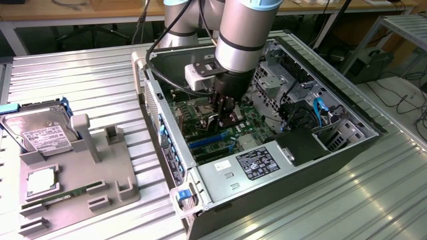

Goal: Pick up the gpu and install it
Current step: 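Insert the gpu into the slot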

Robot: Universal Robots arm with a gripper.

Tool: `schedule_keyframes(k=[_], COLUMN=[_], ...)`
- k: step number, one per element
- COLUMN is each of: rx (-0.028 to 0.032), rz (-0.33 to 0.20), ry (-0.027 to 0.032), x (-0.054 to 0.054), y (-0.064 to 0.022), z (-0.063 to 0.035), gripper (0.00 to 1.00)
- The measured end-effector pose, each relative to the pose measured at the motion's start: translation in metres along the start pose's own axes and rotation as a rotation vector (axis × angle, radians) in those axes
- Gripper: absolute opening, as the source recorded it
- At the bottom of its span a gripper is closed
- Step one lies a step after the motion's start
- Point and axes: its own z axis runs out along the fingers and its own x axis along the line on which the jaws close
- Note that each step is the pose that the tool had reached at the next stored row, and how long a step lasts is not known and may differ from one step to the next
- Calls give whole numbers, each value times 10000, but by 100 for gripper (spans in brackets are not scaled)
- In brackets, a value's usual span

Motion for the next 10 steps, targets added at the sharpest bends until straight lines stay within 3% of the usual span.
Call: schedule_keyframes(k=[10], rx=[0], rz=[-1], ry=[0], x=[0], y=[33], z=[10], gripper=[27])
